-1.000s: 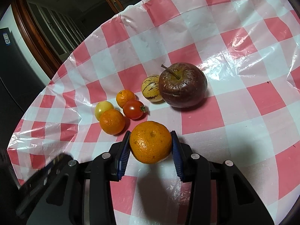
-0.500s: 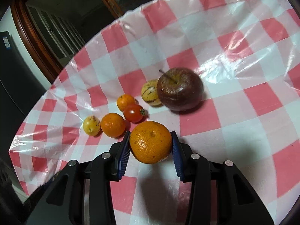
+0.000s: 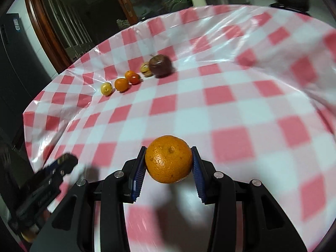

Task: Organize fruits
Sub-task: 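Carry the mandarin and dark brown fruit with both tools over the white box, then open both tools to drop the mandarin and dark fruit into the box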

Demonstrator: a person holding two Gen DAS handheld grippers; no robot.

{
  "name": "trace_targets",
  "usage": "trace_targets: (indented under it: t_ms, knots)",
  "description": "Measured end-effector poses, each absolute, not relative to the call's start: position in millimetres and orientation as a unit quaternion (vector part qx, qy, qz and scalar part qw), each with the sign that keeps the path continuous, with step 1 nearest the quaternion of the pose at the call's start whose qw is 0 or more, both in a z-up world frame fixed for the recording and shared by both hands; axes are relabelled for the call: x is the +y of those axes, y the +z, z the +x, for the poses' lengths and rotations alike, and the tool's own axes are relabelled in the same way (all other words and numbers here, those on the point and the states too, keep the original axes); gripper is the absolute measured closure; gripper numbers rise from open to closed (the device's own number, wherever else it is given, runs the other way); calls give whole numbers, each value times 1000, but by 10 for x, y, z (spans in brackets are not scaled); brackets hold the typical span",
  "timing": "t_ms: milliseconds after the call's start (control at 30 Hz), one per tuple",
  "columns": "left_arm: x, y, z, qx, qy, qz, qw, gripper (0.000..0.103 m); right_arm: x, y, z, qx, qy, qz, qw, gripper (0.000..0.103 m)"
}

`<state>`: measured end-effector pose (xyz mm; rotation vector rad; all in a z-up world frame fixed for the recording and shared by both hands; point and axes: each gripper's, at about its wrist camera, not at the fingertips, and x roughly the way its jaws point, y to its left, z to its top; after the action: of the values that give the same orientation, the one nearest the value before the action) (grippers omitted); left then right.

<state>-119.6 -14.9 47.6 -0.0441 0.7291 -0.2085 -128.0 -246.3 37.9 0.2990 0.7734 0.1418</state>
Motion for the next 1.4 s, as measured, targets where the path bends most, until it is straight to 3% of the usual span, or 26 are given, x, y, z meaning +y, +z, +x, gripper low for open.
trace_targets:
  t_ms: [500, 833, 1200, 1400]
  knots:
    - [-1830, 469, -2212, 369, -296, 95, 876, 60, -3656, 329, -3073, 345, -11, 157, 925, 62]
    - [-2882, 231, -3133, 377, -437, 205, 790, 60, -4492, -226, -4175, 373, -118, 198, 899, 62]
    - [-3745, -751, -3976, 400, -521, 382, 650, 60, -4926, -1301, -4219, 517, -198, 197, 809, 62]
    - [-3971, -1343, -4118, 412, -527, 467, 577, 60, -4827, -1563, -4357, 570, -191, 170, 781, 62]
